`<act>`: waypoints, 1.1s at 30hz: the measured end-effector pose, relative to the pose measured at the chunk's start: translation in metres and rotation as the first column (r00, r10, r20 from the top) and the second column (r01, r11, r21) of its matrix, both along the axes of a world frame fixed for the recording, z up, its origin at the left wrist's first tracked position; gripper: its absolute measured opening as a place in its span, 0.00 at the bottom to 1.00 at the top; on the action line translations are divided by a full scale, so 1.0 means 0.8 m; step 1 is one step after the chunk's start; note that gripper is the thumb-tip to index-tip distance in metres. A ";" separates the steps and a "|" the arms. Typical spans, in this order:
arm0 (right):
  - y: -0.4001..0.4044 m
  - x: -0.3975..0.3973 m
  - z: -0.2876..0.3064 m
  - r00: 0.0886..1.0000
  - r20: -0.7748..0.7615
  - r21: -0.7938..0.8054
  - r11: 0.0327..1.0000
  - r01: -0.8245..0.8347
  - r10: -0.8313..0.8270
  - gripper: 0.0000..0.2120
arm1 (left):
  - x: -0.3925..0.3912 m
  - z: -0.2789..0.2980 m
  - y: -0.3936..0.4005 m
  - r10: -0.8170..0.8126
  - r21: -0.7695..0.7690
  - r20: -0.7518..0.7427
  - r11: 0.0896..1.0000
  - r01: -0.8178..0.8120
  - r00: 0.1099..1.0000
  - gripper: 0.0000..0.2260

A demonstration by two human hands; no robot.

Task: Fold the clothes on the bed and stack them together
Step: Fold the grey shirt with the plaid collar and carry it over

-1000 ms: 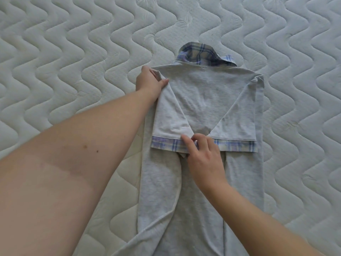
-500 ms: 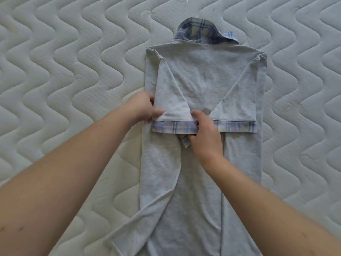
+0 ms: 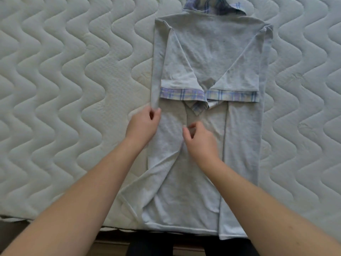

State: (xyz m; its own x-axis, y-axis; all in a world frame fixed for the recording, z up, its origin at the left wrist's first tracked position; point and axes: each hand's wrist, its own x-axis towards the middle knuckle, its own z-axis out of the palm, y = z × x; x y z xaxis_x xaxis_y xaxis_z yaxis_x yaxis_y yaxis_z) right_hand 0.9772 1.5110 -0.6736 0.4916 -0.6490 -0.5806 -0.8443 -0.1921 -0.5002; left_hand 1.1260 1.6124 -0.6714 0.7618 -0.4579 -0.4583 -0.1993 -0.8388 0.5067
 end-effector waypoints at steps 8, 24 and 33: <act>0.037 0.003 -0.006 0.996 -0.082 0.206 0.977 0.055 -0.039 0.13 | -0.124 0.006 0.107 -0.293 0.213 -0.171 0.921 0.326 0.941 0.13; 0.076 -0.084 -0.001 0.903 -0.005 0.635 0.696 0.334 -0.429 0.06 | -0.252 0.035 0.126 -0.328 0.248 -0.181 0.897 0.365 0.927 0.12; 0.117 -0.121 -0.006 0.946 -0.038 0.746 0.620 0.242 -0.323 0.10 | -0.170 0.000 0.169 0.432 0.133 -0.272 0.902 -0.411 0.860 0.21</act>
